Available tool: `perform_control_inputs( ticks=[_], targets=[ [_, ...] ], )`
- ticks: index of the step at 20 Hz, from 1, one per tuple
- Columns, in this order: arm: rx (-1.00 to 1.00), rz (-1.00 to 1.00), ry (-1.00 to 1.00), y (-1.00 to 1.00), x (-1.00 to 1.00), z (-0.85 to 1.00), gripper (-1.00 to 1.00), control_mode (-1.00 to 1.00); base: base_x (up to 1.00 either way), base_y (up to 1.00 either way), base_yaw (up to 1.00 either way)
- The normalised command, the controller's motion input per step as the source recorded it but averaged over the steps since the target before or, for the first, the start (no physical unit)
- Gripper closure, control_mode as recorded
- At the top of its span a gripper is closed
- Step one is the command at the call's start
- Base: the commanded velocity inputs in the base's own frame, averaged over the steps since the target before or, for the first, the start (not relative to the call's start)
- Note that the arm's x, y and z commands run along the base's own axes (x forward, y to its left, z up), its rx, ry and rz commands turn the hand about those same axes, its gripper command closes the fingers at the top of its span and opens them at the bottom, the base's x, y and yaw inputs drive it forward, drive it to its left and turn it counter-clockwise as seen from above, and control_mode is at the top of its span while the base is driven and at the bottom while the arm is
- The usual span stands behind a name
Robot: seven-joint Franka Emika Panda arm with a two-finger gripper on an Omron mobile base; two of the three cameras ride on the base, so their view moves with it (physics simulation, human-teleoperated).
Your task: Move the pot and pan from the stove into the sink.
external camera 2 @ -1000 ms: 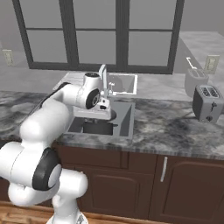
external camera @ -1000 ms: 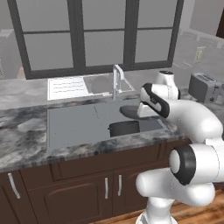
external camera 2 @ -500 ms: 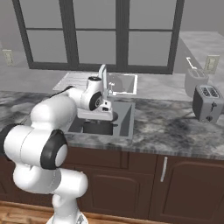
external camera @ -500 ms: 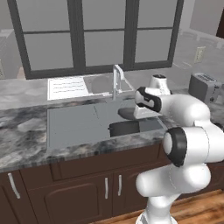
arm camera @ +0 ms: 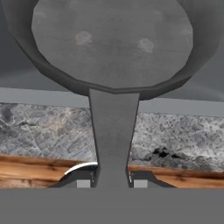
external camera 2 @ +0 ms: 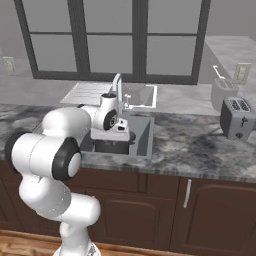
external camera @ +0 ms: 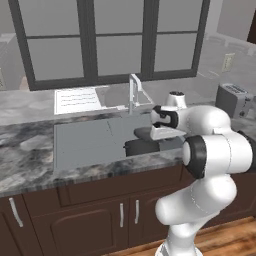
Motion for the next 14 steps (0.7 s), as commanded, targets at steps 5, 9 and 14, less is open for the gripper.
perform_control_inputs(
  ticks=[5,9,14],
  targets=[
    [0.0,0.0,0.0,0.0,0.15,-0.09,1.0,-1.0,0.0,0.0,0.0],
    [0.0,0.0,0.0,0.0,0.01,0.0,1.0,-1.0,0.0,0.0,0.0],
    [0.0,0.0,0.0,0.0,0.16,-0.13,1.0,-1.0,0.0,0.0,0.0]
  ],
)
